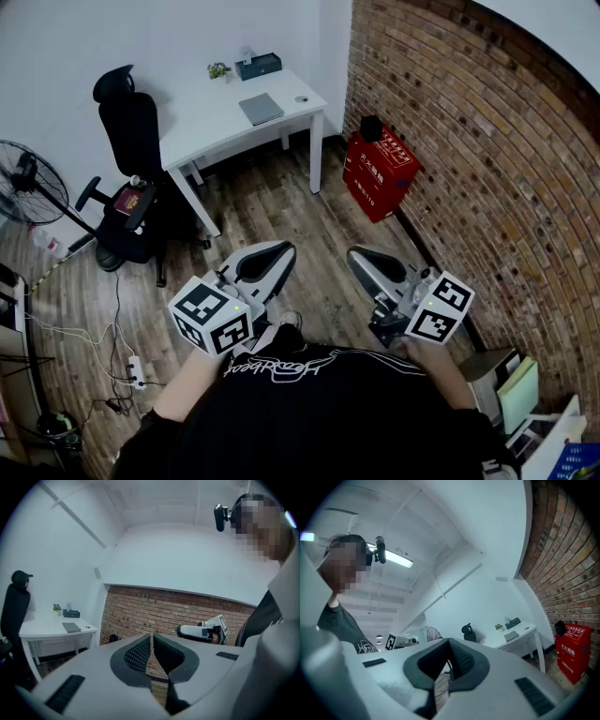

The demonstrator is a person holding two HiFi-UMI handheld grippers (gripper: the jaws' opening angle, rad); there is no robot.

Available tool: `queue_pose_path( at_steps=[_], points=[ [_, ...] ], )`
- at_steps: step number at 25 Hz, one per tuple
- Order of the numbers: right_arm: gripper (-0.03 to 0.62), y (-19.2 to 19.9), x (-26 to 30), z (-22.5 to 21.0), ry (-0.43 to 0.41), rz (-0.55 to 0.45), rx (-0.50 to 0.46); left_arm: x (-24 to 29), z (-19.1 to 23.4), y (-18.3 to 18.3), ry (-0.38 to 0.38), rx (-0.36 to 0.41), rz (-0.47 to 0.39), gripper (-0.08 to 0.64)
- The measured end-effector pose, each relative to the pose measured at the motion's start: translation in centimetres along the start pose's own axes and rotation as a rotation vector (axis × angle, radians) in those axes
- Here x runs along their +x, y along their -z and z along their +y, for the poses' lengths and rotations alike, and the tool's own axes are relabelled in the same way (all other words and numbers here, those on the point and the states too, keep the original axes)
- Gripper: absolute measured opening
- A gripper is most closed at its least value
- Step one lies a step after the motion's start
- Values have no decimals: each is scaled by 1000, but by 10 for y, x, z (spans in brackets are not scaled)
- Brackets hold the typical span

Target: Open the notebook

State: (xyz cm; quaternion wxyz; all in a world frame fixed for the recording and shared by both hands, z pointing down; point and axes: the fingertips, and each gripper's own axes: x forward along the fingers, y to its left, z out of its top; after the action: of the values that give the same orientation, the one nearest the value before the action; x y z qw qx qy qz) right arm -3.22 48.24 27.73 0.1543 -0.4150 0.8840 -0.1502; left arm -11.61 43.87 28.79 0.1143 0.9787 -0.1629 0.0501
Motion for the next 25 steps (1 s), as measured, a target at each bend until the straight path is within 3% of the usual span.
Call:
queue_pose_path(
  at_steps=[8, 17, 18, 20, 25],
  points=[
    [2, 3, -7, -3, 11, -1, -7, -1, -4, 8, -8, -6, 10, 46],
    [2, 15, 23, -24, 20, 43, 4, -5, 42, 5, -105, -11, -18, 49],
    [2, 16, 27, -28, 21, 51, 5, -2, 50, 6, -119, -11, -17, 62],
    [2, 19, 34, -39, 24, 63, 7, 7, 63, 9, -122, -10, -3, 168],
    [2, 16, 59, -77, 42, 65, 15, 34, 95, 11, -111, 0, 4, 251]
  ],
)
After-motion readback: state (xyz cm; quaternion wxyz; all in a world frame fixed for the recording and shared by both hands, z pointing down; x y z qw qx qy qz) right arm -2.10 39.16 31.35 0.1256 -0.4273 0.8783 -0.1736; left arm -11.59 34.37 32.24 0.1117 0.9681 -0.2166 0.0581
